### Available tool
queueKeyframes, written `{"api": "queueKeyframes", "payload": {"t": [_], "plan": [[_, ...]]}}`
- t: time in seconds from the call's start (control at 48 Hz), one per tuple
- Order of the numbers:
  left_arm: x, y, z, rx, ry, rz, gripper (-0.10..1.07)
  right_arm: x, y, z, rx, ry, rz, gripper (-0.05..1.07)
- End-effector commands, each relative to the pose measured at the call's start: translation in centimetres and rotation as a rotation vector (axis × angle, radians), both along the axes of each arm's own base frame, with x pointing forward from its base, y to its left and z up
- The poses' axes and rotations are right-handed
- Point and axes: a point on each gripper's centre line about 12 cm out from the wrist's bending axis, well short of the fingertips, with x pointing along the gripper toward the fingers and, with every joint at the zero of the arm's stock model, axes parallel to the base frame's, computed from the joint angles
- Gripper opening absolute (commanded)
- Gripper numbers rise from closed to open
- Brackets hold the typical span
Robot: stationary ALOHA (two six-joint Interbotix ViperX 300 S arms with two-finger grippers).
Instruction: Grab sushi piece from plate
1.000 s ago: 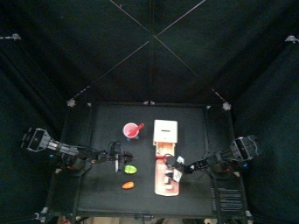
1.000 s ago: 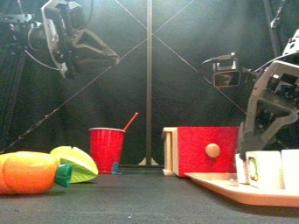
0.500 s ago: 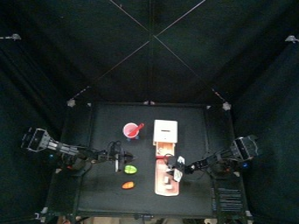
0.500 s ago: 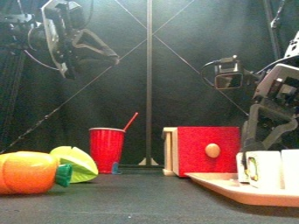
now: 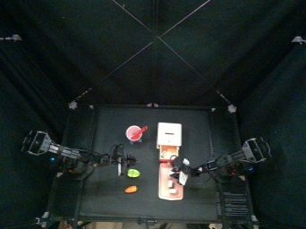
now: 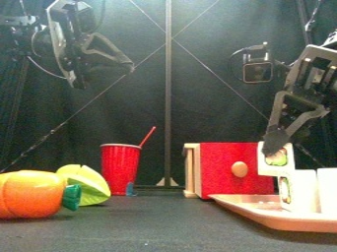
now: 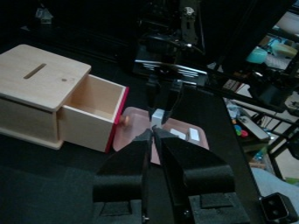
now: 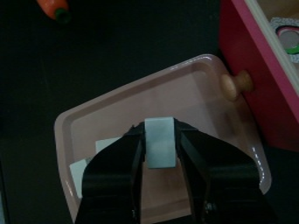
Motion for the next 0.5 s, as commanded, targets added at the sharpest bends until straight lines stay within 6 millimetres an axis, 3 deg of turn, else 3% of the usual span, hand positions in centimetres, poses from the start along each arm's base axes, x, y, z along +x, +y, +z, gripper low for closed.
{"api": "queueKeyframes", "payload": {"t": [0.0, 0.479], "plan": [[0.21, -0.11, 0.46, 0.000, -0.018, -0.001, 0.56, 0.12, -0.10, 0.81, 0.001, -0.028, -0.002, 0.61], [0.23, 0.12, 0.47, 0.004, -0.018, 0.005, 0.56, 0.12, -0.10, 0.44, 0.010, -0.013, -0.014, 0.61]]}}
